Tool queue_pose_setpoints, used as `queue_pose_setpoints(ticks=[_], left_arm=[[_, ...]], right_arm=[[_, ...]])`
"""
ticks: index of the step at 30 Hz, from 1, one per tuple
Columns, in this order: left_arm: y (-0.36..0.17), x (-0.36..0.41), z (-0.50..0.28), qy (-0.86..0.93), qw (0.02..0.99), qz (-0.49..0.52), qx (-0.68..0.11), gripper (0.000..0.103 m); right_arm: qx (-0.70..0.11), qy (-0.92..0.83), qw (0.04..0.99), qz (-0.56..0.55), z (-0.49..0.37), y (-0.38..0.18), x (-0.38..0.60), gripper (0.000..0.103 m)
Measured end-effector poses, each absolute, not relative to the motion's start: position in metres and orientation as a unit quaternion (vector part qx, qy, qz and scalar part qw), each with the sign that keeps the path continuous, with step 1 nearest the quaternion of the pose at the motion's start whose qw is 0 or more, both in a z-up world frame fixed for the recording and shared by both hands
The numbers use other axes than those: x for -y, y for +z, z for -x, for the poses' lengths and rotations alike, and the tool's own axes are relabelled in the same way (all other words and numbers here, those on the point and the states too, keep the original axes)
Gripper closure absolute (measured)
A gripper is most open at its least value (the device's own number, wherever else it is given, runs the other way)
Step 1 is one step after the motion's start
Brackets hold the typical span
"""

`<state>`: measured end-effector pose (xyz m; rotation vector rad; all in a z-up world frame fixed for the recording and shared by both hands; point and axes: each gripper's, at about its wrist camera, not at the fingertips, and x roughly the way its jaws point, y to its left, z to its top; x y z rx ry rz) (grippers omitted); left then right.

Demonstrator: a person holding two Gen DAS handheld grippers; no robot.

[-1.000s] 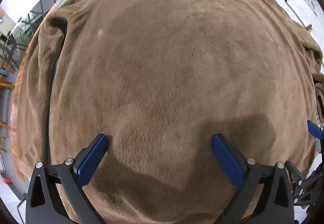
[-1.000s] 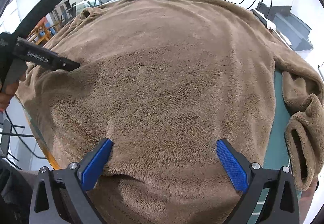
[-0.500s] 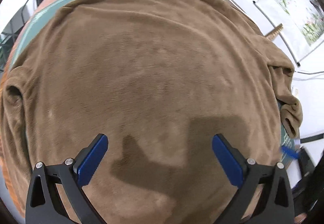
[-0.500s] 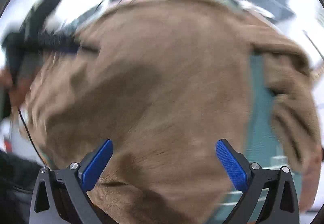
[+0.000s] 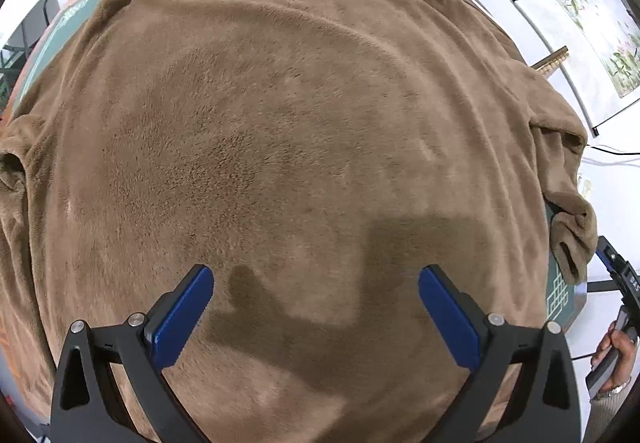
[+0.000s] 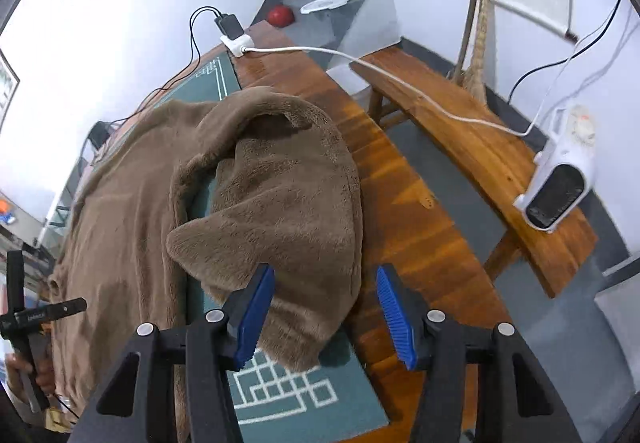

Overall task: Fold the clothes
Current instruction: 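Grasp the sleeve cuff with the right gripper and lift it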

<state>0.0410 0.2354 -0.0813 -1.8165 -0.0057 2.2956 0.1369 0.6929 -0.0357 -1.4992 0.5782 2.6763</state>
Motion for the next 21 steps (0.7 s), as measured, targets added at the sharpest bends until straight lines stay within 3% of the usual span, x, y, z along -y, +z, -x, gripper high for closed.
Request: queue_pose_setpoints(ticks=[10,16,18,21], left_arm=[[-0.068,-0.268,-0.067,0.788,0.074,0.611,0.001,0.0],[-0.07,-0.275,-0.084,0.786,0.049,0.616,0.018,0.0],[-0.07,-0.277,-0.087,0.785,0.044,0.617,0.022,0.0],[-0.07,-0.283,-0.091,0.785,0.04,0.618,0.022,0.0]], right_arm=[[-0.199,0.846,-0.022,0.494,-0.104,-0.063,-0.717,0.046],[-0.162,0.846,-0.053,0.506,-0.098,-0.068,-0.706,0.05],[-0.143,0.846,-0.066,0.509,-0.097,-0.07,-0.699,0.062],[-0.103,0.85,-0.078,0.51,-0.098,-0.07,-0.686,0.073]])
